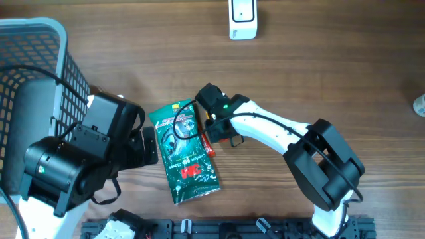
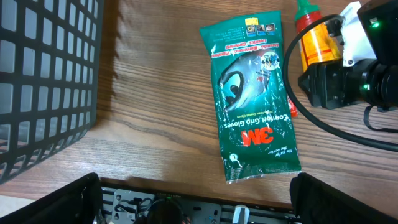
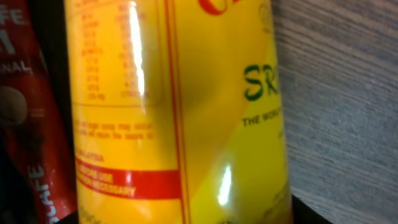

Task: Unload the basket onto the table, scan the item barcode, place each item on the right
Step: 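Grasp the yellow Nescafe can with the right gripper and lift, then carry the yellow can up to the white scanner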

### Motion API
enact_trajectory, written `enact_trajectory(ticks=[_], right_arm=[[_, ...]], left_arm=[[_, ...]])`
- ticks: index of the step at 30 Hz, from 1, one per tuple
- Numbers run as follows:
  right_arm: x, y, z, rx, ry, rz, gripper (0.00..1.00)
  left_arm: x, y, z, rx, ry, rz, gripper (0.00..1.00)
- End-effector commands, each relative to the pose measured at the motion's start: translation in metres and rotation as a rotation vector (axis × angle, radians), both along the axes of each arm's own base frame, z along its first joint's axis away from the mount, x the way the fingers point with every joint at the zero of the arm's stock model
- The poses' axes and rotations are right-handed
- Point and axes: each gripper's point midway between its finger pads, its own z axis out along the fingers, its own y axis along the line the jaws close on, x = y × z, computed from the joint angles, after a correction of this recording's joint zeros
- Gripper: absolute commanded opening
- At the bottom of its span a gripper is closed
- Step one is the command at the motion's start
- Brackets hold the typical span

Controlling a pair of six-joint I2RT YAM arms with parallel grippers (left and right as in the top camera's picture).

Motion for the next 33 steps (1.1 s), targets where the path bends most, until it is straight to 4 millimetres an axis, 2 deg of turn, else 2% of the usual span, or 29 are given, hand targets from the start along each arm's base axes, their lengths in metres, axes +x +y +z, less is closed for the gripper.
enact_trajectory(ticks=[1,4,6,8,9,11,14,16,17,22,27,33], right_arm=[[-0.012,-0.002,-0.006,0.0,0.12,-0.027,0.55],[-0.014,0.003,0.019,0.086,0.228,0.007,0.45],[-0.02,0.007,0.044,0.213,0.333,0.078,0.41],[-0.027,0.016,0.074,0.413,0.425,0.184,0.41],[-0.031,0.019,0.096,0.569,0.472,0.242,0.43],[-0.037,0.014,0.127,0.773,0.524,0.289,0.47],[-0.045,-0.004,0.167,1.009,0.566,0.317,0.46],[-0.049,-0.008,0.185,1.113,0.558,0.336,0.44],[-0.05,-0.009,0.187,1.113,0.563,0.323,0.41],[-0.048,-0.004,0.202,1.18,0.544,0.313,0.39],[-0.036,0.007,0.233,1.385,0.452,0.315,0.38],[-0.034,0.008,0.238,1.409,0.483,0.265,0.38]], left_arm=[[0.001,0.003,0.003,0.003,-0.014,0.017,1.0],[0.001,0.003,0.003,0.003,-0.014,0.017,1.0],[0.001,0.003,0.003,0.003,-0.014,0.017,1.0],[0.001,0.003,0.003,0.003,-0.014,0.017,1.0],[0.001,0.003,0.003,0.003,-0.014,0.017,1.0],[0.001,0.003,0.003,0.003,-0.014,0.017,1.0],[0.001,0.003,0.003,0.003,-0.014,0.017,1.0],[0.001,0.003,0.003,0.003,-0.014,0.017,1.0],[0.001,0.003,0.003,0.003,-0.014,0.017,1.0],[0.001,0.003,0.003,0.003,-0.014,0.017,1.0],[0.001,0.003,0.003,0.003,-0.014,0.017,1.0],[0.001,0.003,0.003,0.003,-0.014,0.017,1.0]])
